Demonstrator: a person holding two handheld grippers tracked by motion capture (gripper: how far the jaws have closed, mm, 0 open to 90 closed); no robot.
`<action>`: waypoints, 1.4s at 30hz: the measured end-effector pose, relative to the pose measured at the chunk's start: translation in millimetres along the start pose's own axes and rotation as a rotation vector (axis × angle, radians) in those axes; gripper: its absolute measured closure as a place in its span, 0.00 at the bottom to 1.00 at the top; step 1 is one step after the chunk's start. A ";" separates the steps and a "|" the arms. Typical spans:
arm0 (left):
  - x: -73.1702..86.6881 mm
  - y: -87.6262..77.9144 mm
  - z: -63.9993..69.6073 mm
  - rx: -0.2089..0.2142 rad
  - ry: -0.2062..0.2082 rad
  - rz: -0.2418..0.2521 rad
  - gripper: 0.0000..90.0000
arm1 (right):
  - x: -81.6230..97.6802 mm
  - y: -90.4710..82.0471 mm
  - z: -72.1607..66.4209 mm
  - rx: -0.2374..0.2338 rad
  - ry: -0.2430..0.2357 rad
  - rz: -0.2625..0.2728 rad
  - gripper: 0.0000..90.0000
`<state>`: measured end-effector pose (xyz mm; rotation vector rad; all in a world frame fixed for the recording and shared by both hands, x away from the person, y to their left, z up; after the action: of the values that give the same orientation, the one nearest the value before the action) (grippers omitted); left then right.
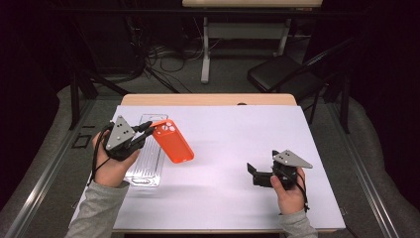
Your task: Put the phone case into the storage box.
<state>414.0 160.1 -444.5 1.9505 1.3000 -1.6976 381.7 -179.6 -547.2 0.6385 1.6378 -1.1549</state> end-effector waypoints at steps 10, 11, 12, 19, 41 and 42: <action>-7.5 12.4 -13.4 0.018 0.063 -0.067 0.90 | 3.6 1.5 3.0 0.004 0.002 -0.013 0.00; -8.5 13.6 -15.7 0.018 0.067 -0.070 0.90 | 3.9 1.6 3.1 0.004 0.004 -0.016 0.00; -9.3 14.4 -18.2 0.017 0.071 -0.075 0.90 | 4.1 1.8 3.0 0.003 0.005 -0.016 0.00; -11.7 21.3 -37.7 0.025 0.056 -0.080 0.90 | 5.1 2.7 4.6 0.009 0.005 -0.014 0.00; -4.1 31.3 -94.3 -0.038 0.070 -0.142 0.90 | 10.6 6.4 7.4 0.006 0.013 -0.031 0.00; -3.6 31.4 -96.4 -0.040 0.071 -0.143 0.90 | 10.8 6.6 7.3 0.006 0.013 -0.032 0.00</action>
<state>501.9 206.5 -424.2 1.9533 1.5207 -1.6653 386.2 -184.8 -560.1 0.6266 1.6619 -1.1815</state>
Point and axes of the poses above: each handheld gripper's, and its own axes: y roughly forward along the jaws, x roughly out of its underside, z roughly to its right, the point moved 10 cm from there along y, roughly forward along the jaws, and after that the axes turned 2 degrees about x, right-handed, at the moved point
